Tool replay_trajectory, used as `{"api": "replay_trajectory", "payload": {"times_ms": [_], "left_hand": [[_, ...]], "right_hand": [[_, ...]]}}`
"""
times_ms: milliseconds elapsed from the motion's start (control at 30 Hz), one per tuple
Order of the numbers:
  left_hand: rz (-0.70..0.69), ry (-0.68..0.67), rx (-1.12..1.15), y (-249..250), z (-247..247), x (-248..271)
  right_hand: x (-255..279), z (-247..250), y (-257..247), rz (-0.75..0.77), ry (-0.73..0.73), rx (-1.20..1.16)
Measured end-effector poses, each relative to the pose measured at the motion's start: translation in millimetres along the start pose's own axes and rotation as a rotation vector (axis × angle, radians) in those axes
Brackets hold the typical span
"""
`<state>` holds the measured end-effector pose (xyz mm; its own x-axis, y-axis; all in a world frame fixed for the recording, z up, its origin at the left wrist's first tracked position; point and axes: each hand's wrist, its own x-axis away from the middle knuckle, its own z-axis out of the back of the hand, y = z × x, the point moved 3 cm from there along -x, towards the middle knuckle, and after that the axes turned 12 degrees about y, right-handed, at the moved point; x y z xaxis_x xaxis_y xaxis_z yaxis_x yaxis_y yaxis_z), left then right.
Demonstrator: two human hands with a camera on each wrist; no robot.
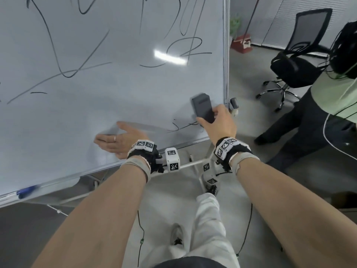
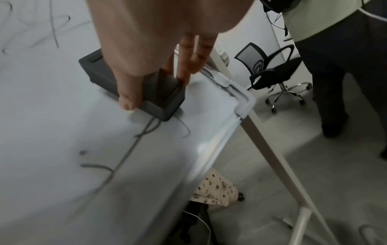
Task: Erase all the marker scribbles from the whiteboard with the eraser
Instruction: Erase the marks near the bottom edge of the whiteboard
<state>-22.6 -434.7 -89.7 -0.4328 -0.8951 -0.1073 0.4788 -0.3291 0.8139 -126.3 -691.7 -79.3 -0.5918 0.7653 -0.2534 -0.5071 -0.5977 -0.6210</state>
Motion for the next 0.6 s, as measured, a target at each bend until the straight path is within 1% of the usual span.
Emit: {"api": "replay_trajectory", "payload": {"times_ms": [100, 167, 200, 267, 333, 367, 433, 500, 533, 600], "left_hand": [[0.020, -0.071, 0.014, 5, 5, 9], [0.014, -0.093, 0.023, 5, 5, 12], [0.002, -0.085, 0.027, 4, 5, 12], [-0.023, -0.043, 0.022, -1, 2, 5], [-0.018, -0.021, 0.017, -6, -1, -3], [-0.005, -0.024, 0.021, -7, -2, -6], [0.007, -0.031, 0.044, -4, -1, -4], [0.003, -0.042, 0.078, 0, 1, 4], [0.001, -0.054, 0.092, 1, 2, 9], [-0.004, -0.073, 0.103, -1, 0, 12]], "right_hand": [[-19, 13, 0, -0.081, 0.124, -0.053], [-20, 13, 4, -0.118, 0.159, -0.060], [-15, 10, 2, -0.119, 0.152, -0.065], [-1, 0, -5, -0.072, 0.088, -0.069], [7, -6, -10, -0.009, 0.029, -0.060], [6, -5, -11, 0.002, 0.025, -0.052], [-3, 2, -6, -0.043, 0.071, -0.058], [-11, 9, 6, -0.142, 0.115, -0.080], [-11, 10, 12, -0.178, 0.121, -0.083], [-6, 9, 21, -0.196, 0.101, -0.050]]}}
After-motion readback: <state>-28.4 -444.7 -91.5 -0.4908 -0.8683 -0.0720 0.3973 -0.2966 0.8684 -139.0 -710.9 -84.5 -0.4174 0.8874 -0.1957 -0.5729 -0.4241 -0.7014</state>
